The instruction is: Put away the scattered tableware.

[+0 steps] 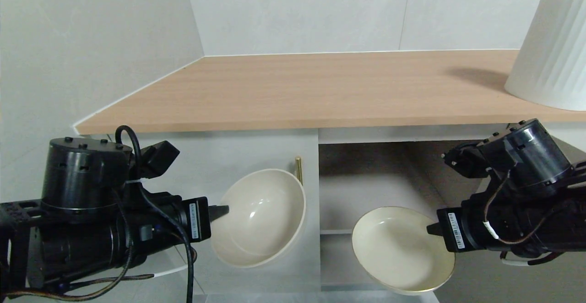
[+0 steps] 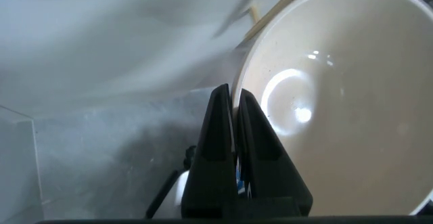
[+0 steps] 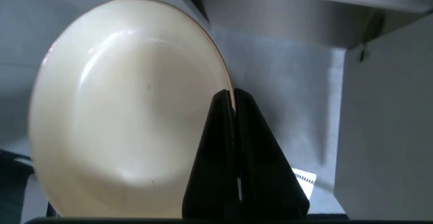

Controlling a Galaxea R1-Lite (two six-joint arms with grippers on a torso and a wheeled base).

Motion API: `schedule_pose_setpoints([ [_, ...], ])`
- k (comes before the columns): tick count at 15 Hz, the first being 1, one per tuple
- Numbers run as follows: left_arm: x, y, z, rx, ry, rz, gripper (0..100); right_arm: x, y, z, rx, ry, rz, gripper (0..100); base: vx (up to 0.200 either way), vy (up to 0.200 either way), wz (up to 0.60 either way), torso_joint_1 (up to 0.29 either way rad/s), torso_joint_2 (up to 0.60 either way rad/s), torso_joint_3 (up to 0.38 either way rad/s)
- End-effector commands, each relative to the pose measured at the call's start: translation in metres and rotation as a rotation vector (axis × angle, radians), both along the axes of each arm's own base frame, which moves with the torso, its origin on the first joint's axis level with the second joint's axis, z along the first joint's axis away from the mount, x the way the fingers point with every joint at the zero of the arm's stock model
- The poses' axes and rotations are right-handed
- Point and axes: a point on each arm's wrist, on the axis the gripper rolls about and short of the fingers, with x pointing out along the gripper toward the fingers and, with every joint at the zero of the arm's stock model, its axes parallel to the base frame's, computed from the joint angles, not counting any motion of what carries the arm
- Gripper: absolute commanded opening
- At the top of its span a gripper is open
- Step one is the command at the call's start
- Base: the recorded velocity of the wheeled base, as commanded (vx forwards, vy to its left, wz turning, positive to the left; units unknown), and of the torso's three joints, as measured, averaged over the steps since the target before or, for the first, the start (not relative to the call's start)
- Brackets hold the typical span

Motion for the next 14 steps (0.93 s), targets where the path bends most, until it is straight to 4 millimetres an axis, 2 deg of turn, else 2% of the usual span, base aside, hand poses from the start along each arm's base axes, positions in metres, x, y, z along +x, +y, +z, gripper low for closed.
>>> schedule_pose_setpoints([
  [1,0.0,0.0,-0.001,0.001,0.001,0.001,0,0.001,0.001,-0.001,-0.003,0.003,0.0,0,0.0,0.0,0.0,-0.036,0.24,0.178],
  [4,0.0,0.0,-0.001,0.001,0.001,0.001,0,0.002,0.002,-0.003,-0.007,0.007,0.001,0,0.0,0.0,0.0,-0.019,0.08,0.05],
  [8,0.001,-0.001,-0.001,0.002,0.004,-0.002,0,0.012,0.008,-0.014,-0.025,0.027,-0.006,0,0.0,0.0,0.0,0.0,0.0,0.0],
  [10,0.001,-0.001,-0.002,0.003,0.007,-0.004,0,0.039,0.013,-0.043,-0.059,0.088,-0.043,0,0.0,0.0,0.0,0.0,0.0,0.0],
  [12,0.001,-0.001,-0.002,0.003,0.007,-0.004,0,0.07,0.023,-0.091,-0.083,0.133,-0.08,0,0.0,0.0,0.0,0.0,0.0,0.0],
  [14,0.0,-0.001,-0.002,0.003,0.007,-0.005,0,0.081,0.026,-0.109,-0.078,0.125,-0.092,0,0.0,0.0,0.0,0.0,0.0,0.0],
])
